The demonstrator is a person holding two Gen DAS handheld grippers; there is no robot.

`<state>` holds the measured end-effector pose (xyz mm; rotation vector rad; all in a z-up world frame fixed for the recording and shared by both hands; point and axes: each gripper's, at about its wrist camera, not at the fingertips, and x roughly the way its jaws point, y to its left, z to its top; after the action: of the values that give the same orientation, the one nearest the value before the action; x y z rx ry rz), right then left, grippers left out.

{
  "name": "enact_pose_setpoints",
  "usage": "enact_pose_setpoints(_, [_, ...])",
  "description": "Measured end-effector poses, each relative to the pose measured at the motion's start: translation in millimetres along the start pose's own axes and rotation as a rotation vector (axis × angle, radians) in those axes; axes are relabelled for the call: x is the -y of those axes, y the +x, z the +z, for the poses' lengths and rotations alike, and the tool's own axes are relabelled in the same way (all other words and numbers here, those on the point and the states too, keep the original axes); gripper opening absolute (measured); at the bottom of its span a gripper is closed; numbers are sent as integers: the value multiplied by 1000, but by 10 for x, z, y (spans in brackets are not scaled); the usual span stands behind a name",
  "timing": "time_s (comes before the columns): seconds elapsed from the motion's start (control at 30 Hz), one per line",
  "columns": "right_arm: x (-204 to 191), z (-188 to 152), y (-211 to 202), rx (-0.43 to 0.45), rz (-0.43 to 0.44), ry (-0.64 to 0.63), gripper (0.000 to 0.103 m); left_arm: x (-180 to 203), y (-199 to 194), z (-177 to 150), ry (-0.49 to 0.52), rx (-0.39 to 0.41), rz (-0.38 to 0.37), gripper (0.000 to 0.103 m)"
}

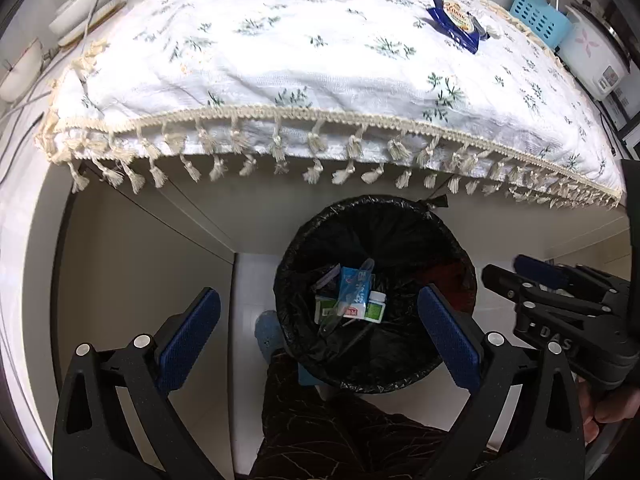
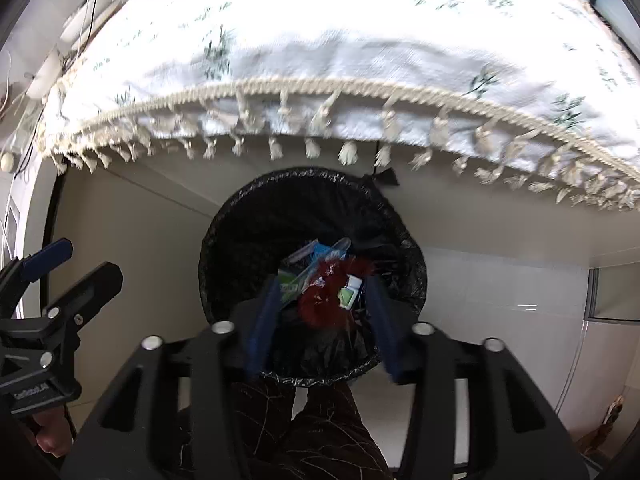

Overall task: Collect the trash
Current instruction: 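Move both tools back over the tablecloth toward the wrappers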

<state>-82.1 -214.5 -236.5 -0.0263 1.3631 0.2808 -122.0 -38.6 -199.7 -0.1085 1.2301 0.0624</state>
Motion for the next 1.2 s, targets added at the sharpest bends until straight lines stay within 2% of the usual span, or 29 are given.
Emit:
enact_pose_setpoints(0.23, [66,72,-241,61,-10,4,73,1,-125,61,-25,23,7,97])
enact_pose_setpoints(0.3, [80,123,-349,89,-18,3,82,0,-180,102,-29,32,7,97])
enact_pose_setpoints(0.5, [100,364,-707,180,-50,4,93,3,-407,320,-29,70,-10,97])
enact_pose_setpoints(0.77, [66,785,-1090,277,-72,24,94,-110,-709,923,-28,144,-37,97])
enact_pose_setpoints(0.9, [16,1014,-1228,322,-85,44,94,-128,-850,1252,9,174,-44,97])
enact_pose_setpoints(1.2, [-4,1578,-1363,341,-110,108,94,-172,-957,2003,51,192,-73,97])
